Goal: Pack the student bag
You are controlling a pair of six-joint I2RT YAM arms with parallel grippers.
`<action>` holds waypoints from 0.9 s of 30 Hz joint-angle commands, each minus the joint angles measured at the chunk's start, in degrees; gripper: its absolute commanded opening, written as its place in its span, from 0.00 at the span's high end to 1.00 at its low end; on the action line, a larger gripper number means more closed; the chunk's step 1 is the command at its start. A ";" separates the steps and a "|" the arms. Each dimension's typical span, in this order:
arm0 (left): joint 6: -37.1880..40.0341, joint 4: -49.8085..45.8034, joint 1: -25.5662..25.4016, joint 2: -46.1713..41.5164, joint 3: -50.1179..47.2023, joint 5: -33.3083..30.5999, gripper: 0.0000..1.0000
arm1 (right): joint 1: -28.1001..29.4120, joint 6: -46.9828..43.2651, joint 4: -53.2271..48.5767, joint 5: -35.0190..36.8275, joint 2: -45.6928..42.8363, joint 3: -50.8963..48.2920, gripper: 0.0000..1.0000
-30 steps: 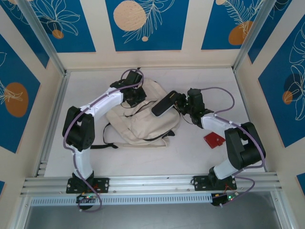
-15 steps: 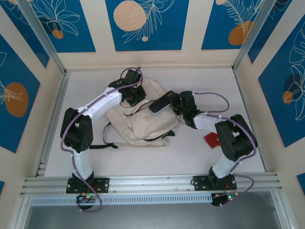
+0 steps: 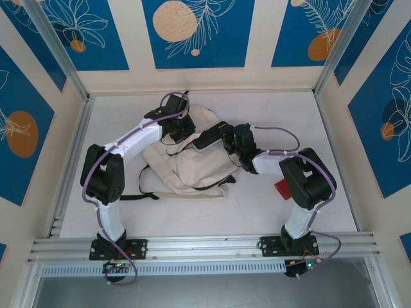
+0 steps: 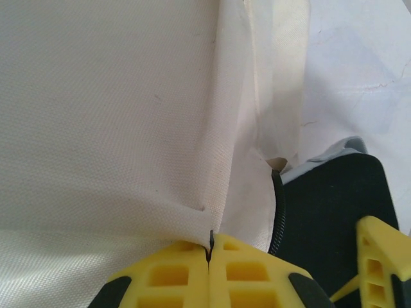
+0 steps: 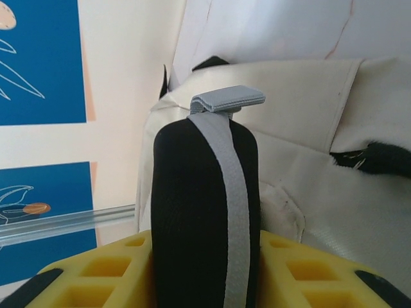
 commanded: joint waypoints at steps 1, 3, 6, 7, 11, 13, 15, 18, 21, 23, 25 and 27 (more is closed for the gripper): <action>-0.57 2.43 0.77 -3.10 -0.37 2.97 1.00 | 0.58 -3.27 2.84 -3.56 0.62 2.28 0.63; -0.16 2.38 1.20 -3.50 -0.71 3.21 1.00 | 0.23 -5.92 2.87 -8.89 0.41 2.44 0.63; 0.14 2.56 1.77 -4.06 -1.23 3.45 1.00 | -0.40 -8.64 1.63 -17.07 -0.67 1.86 0.65; 0.43 2.60 1.76 -4.24 -1.34 3.53 1.00 | -0.67 -9.65 1.54 -20.19 -1.11 1.49 0.65; 0.84 2.67 1.83 -4.51 -1.43 3.96 1.00 | -1.50 -11.59 0.52 -27.40 -2.35 0.02 0.63; 0.84 3.09 1.88 -4.68 -1.68 4.23 1.00 | -1.56 -12.15 -0.32 -28.98 -1.62 0.23 0.61; 0.84 3.21 1.87 -4.61 -1.70 4.20 1.00 | -1.65 -12.07 -0.73 -30.53 -0.21 1.20 0.54; 0.86 3.03 2.01 -4.60 -1.69 4.11 1.00 | -2.68 -11.65 -4.46 -33.33 1.27 3.62 0.39; 1.10 2.88 2.12 -4.59 -1.87 4.06 1.00 | -4.16 -11.64 -8.44 -34.91 0.12 3.52 0.28; 1.27 2.90 2.10 -4.60 -1.78 4.19 1.00 | -4.92 -11.91 -9.64 -36.53 -1.62 2.47 0.27; 1.46 3.10 2.16 -4.63 -1.78 4.24 1.00 | -4.69 -12.21 -11.23 -37.33 -3.39 1.59 0.27; 1.54 3.26 2.22 -4.58 -1.78 4.33 1.00 | -4.28 -11.73 -11.73 -37.81 -4.41 0.76 0.32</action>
